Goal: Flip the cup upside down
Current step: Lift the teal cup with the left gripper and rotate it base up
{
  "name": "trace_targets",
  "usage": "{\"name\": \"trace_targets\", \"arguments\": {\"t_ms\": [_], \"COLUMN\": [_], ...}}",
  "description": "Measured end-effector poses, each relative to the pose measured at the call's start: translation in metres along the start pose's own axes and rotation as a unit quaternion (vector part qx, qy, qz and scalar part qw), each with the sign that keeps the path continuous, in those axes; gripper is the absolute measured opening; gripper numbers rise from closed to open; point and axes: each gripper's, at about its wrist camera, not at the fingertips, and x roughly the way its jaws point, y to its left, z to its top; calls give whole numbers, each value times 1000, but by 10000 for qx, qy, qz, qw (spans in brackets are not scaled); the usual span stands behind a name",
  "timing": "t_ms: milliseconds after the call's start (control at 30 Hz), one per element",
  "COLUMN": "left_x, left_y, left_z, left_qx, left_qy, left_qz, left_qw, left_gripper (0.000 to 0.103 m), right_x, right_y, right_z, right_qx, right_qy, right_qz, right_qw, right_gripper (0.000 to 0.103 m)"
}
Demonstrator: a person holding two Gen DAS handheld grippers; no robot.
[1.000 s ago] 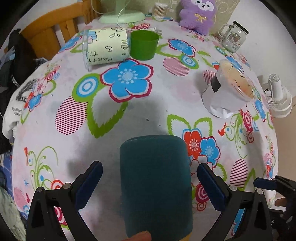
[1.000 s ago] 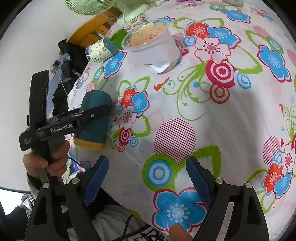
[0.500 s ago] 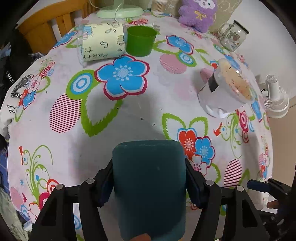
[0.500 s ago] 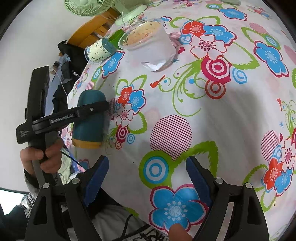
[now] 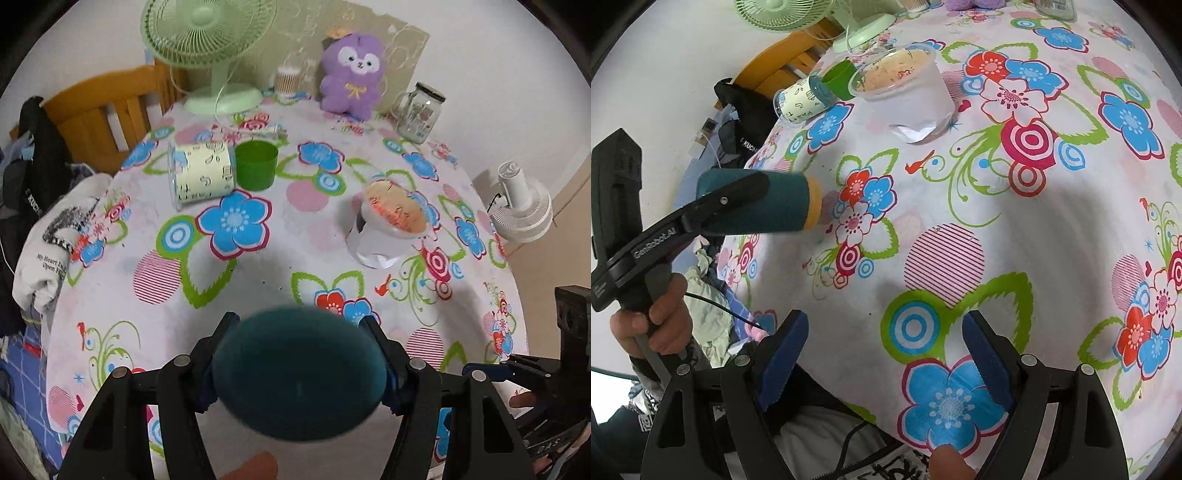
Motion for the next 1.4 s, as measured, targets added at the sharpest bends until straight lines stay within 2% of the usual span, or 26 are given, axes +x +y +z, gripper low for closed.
{"name": "trace_targets", "arguments": {"t_ms": [233,433,1000,1233,1400], "left_x": [-17,-24,-24,-14,11], "left_y": [-1,-5,-22,-24,-25], "left_z": [-4,-10,-4,-5,-11], "left_qx": [52,140,283,278,283], "left_qy": [-148,-129,-184,-317,-68], "left_qz": [-8,63,80,399,453], "left_qw": [9999,9998,9994,9983,9985], "left_gripper": [68,68,68,68,78], "right_x": [-5,-5,-10,-9,-8], "right_y": [5,8,3,-2,-3], "right_z": [-5,-7,-9,-10,-10], "right_qx": [-36,-90,-43,16,28], "right_qy": [-58,-79,-142,-123,-102], "right_qz": [-37,-25,-51,-37,-42], "right_qw": [10000,9999,9999,9999,9999], "right_gripper": [87,87,87,87,87]}}
